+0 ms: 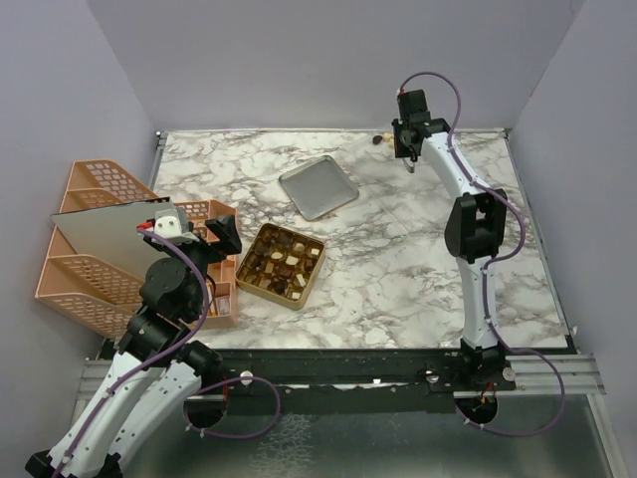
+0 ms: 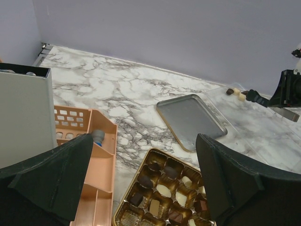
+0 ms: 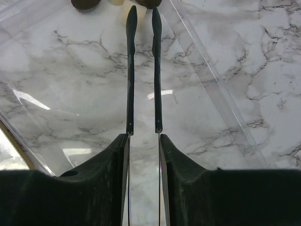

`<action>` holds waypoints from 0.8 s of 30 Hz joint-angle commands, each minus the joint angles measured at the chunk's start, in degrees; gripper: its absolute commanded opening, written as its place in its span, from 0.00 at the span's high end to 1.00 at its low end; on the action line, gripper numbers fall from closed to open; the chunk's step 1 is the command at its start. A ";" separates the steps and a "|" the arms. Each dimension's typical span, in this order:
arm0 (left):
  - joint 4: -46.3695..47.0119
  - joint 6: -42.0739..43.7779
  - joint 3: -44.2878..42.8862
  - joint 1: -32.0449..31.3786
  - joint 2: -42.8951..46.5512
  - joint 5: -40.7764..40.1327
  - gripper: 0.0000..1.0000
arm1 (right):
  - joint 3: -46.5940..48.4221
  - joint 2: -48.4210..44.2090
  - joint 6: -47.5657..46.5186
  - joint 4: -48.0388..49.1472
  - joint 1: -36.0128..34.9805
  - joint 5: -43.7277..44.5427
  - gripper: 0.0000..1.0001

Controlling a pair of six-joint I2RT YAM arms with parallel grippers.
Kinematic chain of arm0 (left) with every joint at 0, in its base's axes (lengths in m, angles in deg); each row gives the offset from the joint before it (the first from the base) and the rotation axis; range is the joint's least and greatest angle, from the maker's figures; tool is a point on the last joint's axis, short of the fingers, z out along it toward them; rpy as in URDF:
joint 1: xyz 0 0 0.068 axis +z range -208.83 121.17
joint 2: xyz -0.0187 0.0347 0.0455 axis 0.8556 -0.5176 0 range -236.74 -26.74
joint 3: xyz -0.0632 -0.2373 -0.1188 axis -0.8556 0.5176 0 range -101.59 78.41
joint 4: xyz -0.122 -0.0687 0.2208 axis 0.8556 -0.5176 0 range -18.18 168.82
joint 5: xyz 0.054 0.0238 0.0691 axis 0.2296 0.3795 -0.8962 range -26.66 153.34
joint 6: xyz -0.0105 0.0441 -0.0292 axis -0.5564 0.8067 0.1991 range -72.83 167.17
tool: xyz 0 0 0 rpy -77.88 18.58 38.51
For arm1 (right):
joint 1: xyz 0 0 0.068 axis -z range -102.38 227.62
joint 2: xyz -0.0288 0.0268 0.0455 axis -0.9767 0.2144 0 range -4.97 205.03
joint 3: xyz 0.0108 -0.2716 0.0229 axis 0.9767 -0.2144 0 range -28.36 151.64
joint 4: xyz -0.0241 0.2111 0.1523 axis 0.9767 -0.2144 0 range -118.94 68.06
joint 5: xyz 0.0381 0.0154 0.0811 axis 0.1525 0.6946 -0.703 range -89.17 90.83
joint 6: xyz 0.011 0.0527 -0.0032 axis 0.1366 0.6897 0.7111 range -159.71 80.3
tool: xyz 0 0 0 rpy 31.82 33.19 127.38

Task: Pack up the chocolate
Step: Pick up the fake chocolate from the plate.

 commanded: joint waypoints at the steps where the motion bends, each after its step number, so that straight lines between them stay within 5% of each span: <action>1: 0.60 -0.37 0.55 0.02 0.30 0.84 0.01 | 1.99 2.04 -1.20 2.15 0.48 -0.99 0.66; 24: 0.87 -0.20 0.56 0.02 -0.08 0.42 0.01 | 3.98 6.75 -1.78 4.32 0.59 -1.30 0.61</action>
